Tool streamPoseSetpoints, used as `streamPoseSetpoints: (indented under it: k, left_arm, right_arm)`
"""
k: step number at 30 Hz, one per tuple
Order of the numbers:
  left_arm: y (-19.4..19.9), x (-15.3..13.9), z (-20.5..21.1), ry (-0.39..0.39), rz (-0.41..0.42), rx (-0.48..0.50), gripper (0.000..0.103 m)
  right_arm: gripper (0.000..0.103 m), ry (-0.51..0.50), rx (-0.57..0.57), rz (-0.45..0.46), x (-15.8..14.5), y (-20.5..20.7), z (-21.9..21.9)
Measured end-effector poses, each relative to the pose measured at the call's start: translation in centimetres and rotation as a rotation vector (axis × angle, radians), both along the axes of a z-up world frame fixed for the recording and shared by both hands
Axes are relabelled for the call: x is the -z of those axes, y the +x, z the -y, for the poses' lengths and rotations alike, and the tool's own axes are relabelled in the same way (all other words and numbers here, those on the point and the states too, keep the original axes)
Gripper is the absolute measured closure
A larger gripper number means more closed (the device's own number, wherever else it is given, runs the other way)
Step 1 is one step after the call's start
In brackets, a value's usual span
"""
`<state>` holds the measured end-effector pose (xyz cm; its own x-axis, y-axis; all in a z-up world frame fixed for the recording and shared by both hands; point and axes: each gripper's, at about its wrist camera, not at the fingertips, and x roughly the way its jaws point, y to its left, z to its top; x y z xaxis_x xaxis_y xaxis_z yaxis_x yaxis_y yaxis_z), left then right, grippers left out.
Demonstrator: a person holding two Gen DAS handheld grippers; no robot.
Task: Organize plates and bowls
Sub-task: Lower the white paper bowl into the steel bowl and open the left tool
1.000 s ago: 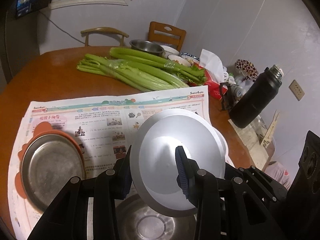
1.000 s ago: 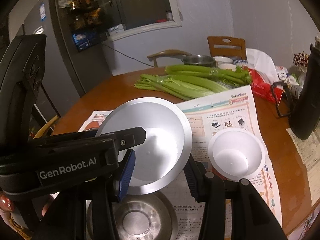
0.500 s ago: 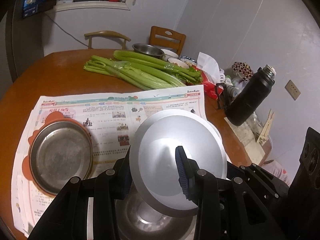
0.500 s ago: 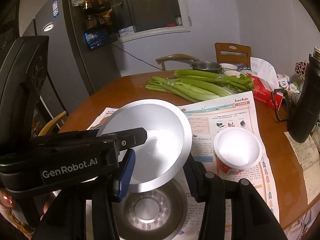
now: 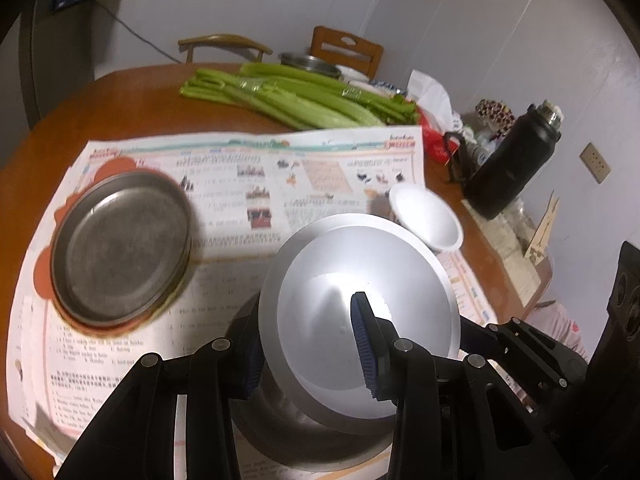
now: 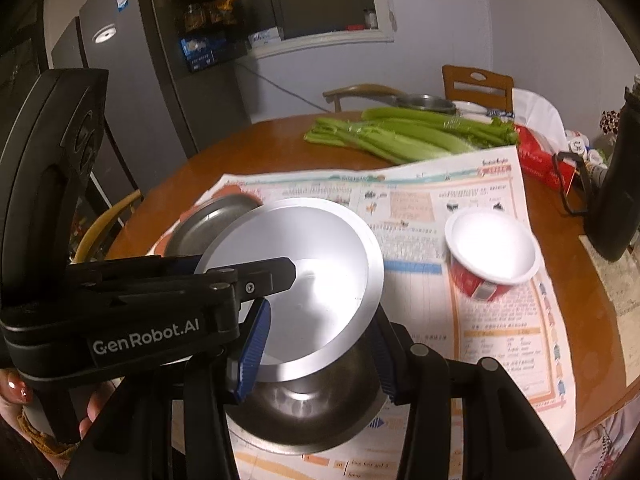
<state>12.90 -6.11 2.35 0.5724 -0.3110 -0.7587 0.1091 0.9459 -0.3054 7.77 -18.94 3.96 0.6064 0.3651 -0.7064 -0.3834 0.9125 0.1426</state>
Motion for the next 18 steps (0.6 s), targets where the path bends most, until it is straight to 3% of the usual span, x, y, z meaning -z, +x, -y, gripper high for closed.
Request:
streamPoseSetpoints:
  k: [18]
  left_arm:
    - [-0.8,3.0,0.1,0.041,-0.059,0.000,0.063]
  right_arm:
    - [0.055,-0.047,-0.025,-0.065,2.9,-0.4,-0.6]
